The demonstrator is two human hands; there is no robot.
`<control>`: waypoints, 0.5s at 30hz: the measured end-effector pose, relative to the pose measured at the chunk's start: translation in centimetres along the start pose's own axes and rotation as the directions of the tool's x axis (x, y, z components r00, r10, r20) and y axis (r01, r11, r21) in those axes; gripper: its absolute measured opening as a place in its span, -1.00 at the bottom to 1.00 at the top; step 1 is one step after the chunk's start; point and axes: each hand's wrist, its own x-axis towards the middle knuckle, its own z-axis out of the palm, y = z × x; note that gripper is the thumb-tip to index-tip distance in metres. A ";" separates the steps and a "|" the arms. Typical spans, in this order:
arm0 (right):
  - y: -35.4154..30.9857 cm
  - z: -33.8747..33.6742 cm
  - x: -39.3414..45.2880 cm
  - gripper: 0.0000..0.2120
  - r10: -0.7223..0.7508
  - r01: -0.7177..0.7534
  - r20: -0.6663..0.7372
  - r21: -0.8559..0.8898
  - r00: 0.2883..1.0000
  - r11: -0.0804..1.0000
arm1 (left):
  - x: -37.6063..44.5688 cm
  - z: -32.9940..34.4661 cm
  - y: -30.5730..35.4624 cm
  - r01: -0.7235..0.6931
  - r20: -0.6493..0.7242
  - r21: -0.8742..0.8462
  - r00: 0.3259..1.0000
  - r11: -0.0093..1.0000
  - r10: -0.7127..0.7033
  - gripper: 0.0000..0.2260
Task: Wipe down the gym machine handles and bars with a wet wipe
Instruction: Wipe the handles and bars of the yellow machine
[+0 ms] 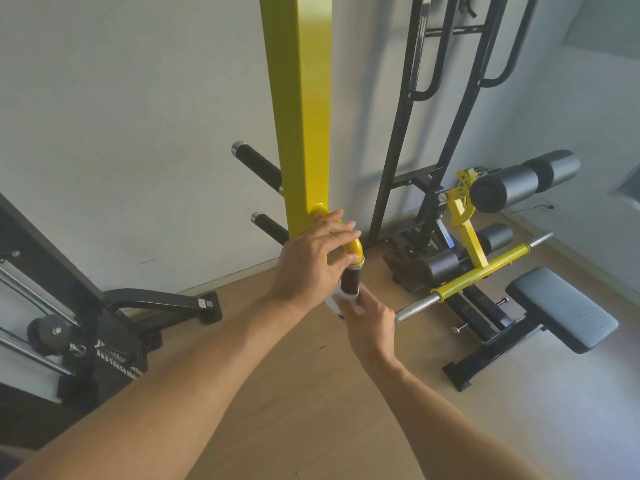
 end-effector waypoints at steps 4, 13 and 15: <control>-1.7 0.0 0.8 -0.73 -0.106 0.113 -0.066 0.121 0.992 0.986 | -0.1 0.1 0.1 -0.001 -0.001 0.006 1.000 1.000 0.001 -0.65; -2.6 -1.7 2.2 -0.85 -0.124 0.121 0.042 0.076 0.991 0.990 | 0.4 -0.3 0.8 0.081 0.014 -0.012 0.997 0.997 -0.081 -0.64; -3.7 -2.7 3.5 -0.89 -0.161 0.134 0.156 0.167 0.975 0.977 | 0.2 -0.4 0.8 0.085 0.015 -0.010 0.996 0.996 -0.085 -0.64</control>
